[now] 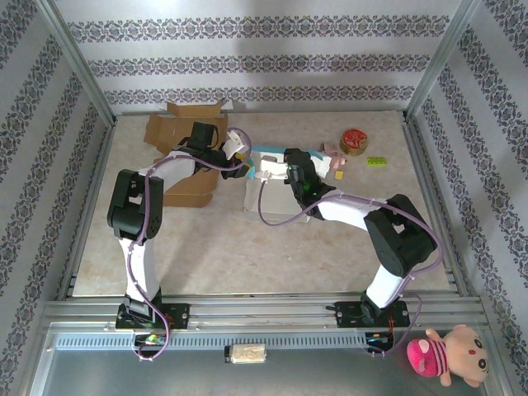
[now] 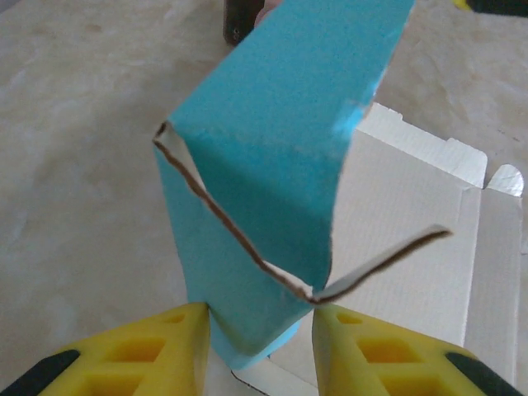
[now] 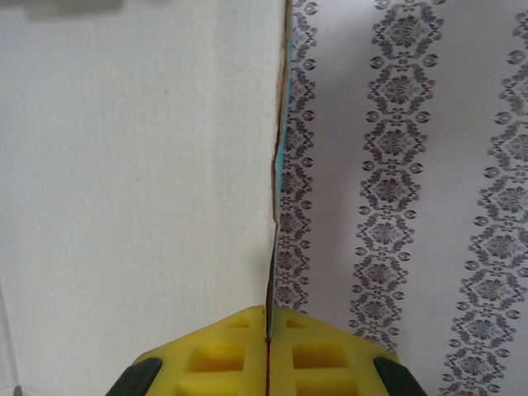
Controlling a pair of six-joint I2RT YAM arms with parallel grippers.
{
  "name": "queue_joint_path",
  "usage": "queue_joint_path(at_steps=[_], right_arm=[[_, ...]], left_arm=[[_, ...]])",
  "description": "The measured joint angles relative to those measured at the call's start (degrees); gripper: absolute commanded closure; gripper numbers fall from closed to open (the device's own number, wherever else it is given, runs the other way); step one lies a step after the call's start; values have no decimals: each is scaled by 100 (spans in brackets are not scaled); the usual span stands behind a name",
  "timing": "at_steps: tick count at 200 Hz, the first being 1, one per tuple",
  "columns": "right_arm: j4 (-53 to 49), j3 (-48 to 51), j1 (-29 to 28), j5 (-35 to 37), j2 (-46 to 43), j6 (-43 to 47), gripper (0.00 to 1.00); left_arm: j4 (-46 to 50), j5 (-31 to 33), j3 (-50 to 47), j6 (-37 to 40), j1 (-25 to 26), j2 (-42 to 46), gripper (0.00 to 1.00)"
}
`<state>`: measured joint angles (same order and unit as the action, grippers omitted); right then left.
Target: Fold the paper box
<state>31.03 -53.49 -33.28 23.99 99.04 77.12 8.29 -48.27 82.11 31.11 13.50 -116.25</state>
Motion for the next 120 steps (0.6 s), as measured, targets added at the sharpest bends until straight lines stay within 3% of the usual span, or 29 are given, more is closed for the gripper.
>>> queue_joint_path(at_steps=[120], right_arm=[[435, 33, 7, -20, 450, -48, 91]], left_arm=[[457, 188, 824, 599, 20, -658, 63]])
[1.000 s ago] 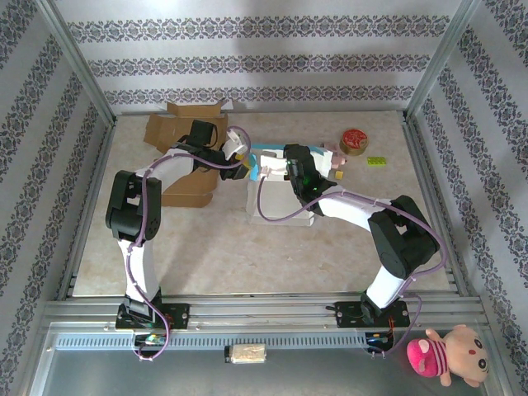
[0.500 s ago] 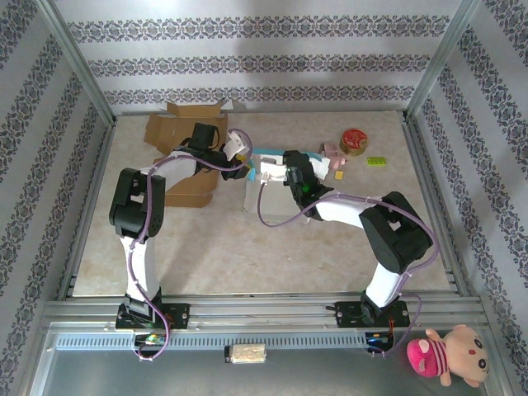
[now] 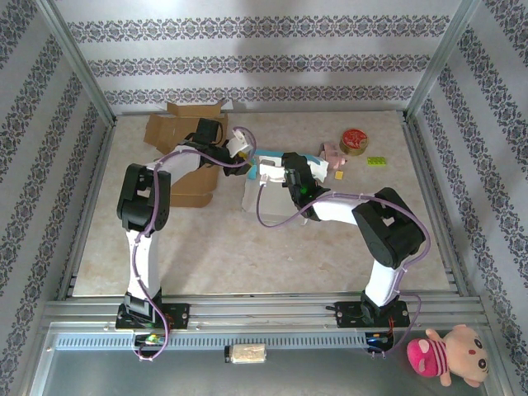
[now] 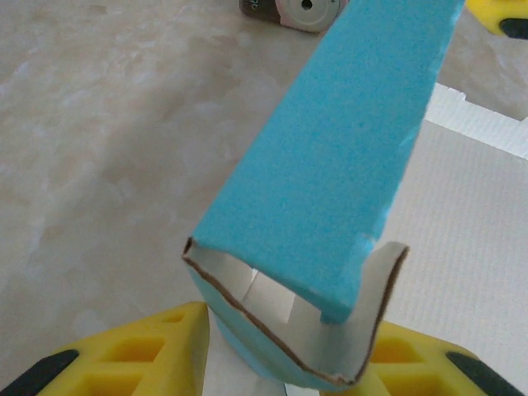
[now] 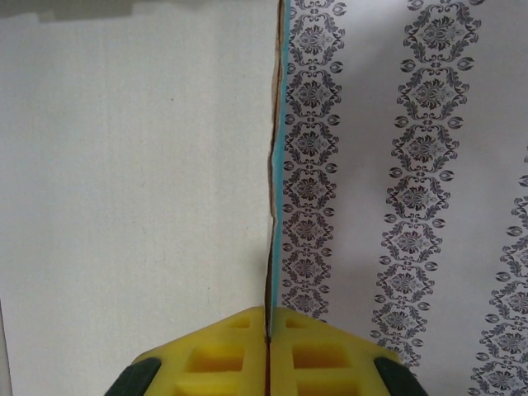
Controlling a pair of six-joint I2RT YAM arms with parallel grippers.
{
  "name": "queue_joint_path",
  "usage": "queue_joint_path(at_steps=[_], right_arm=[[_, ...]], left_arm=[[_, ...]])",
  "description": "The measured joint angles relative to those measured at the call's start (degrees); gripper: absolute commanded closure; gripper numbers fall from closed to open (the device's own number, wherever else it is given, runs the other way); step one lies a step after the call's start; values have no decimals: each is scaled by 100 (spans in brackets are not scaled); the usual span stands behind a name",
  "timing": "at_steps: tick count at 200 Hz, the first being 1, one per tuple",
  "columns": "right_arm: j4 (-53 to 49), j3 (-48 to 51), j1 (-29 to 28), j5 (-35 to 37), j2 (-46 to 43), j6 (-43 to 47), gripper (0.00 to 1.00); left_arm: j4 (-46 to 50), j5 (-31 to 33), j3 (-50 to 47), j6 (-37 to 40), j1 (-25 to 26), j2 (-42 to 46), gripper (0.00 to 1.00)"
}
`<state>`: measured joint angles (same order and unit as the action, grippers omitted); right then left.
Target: Fold the paper box
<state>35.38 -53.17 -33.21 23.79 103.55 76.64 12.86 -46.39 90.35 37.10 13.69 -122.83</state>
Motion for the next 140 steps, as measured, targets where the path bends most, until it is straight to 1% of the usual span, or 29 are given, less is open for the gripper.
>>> queue_joint_path(at_steps=[36, 65, 81, 115, 132, 140], right_arm=[[0, -9, 0, 2, 13, -39, 91], [7, -35, 0, 24, 44, -85, 91], [7, -42, 0, 20, 46, -149, 91], [7, -61, 0, 31, 68, -190, 91], [4, -66, 0, 20, 76, -192, 91], [4, -68, -2, 20, 76, -201, 91]], left_arm=[[-144, 227, 2, -138, 114, -44, 64], [-376, 468, 2, -461, 197, -70, 67], [-555, 623, 2, -656, 234, -101, 73], [-846, 1117, 0, -1117, 306, -133, 89], [-922, 1408, 0, -1370, 350, -133, 100], [-955, 1528, 0, -1456, 378, -133, 100]])
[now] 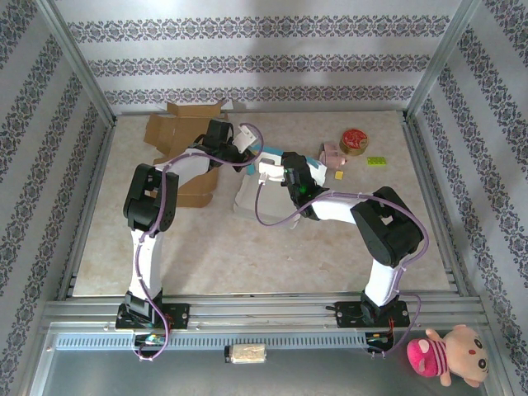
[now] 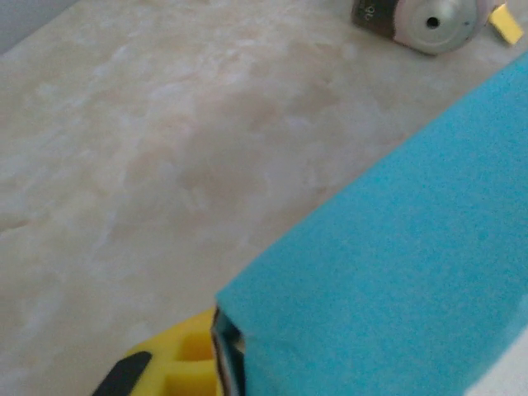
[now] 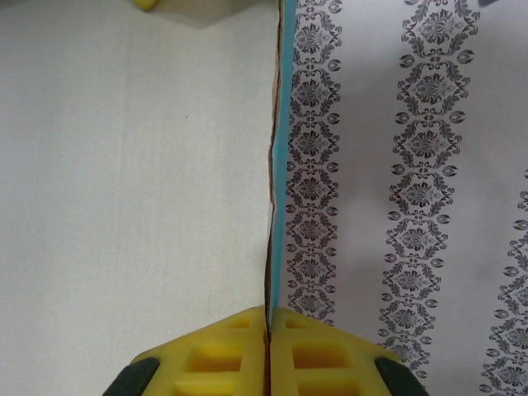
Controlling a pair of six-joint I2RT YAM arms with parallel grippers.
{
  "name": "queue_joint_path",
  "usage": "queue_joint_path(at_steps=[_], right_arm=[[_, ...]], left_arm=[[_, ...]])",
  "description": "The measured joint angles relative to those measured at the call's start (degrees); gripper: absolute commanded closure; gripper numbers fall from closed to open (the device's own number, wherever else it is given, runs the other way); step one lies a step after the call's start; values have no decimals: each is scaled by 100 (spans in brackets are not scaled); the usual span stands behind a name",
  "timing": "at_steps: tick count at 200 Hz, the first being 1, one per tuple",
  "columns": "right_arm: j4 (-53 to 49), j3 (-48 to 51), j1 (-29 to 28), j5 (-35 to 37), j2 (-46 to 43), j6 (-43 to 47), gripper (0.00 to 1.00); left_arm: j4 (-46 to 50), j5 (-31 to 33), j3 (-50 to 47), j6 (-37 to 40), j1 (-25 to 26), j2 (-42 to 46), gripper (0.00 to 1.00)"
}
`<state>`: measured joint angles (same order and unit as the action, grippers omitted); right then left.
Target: Fold the paper box
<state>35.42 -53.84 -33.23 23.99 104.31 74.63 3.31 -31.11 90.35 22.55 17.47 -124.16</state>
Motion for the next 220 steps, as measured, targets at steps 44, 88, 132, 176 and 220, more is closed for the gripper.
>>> queue_joint_path(at_steps=[44, 88, 132, 176, 220], right_arm=[[-22, -61, -4, 116, 46, -168, 89], [-28, -81, -98, 243, 76, -361, 87], [-48, -81, -105, 256, 76, -492, 86], [-48, -81, -129, 251, 74, -557, 87], [-48, -81, -142, 223, 74, -573, 87]], left_arm=[[-120, 581, 2, -363, 170, 0, 98], [-127, 872, 13, -476, 232, -9, 100], [-160, 903, 13, -584, 232, -9, 98], [-553, 931, -673, -901, 236, 313, 72], [-632, 870, -1611, -1292, 229, 957, 64]])
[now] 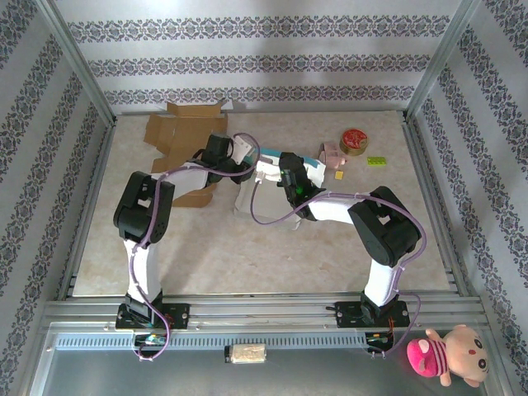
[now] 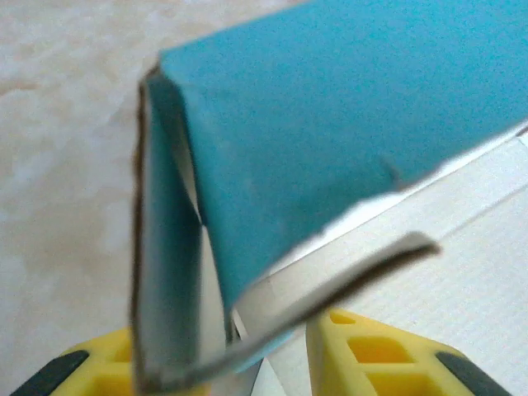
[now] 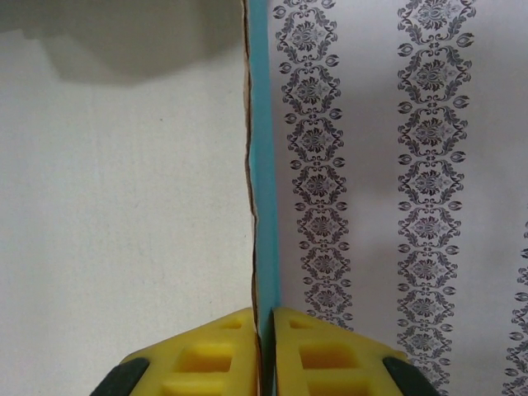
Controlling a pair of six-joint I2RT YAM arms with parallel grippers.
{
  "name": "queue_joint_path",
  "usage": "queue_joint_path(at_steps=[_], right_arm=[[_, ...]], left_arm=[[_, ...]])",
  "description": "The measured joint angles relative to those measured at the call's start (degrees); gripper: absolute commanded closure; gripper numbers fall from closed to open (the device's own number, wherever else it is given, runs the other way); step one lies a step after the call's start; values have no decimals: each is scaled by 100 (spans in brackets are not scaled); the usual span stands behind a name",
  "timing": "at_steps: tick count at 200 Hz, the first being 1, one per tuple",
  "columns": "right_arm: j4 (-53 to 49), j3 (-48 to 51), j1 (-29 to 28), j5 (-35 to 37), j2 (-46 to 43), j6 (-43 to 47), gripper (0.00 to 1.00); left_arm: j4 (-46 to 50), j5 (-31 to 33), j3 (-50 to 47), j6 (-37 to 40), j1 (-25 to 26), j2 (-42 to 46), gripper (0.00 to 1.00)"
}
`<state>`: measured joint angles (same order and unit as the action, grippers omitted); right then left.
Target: Fold the paper box
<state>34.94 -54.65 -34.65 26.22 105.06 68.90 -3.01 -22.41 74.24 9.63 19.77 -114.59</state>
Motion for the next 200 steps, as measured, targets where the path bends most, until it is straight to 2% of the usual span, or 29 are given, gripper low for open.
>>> queue_joint_path(at_steps=[31, 76, 116, 166, 200], right_arm=[[-2, 0, 0, -13, 0, 0, 87], [-4, 0, 0, -13, 0, 0, 87], [-20, -2, 0, -13, 0, 2, 87], [-59, -9, 2, -11, 0, 4, 87], [-63, -9, 2, -11, 0, 4, 87]], left_arm=[[-138, -68, -435, -205, -59, 481, 64], [-195, -640, -487, -203, -400, 577, 64], [17, -1305, 7, -24, -710, 258, 64], [518, -1976, 802, 203, -713, -286, 67], [680, -2240, 916, 280, -713, -435, 75]])
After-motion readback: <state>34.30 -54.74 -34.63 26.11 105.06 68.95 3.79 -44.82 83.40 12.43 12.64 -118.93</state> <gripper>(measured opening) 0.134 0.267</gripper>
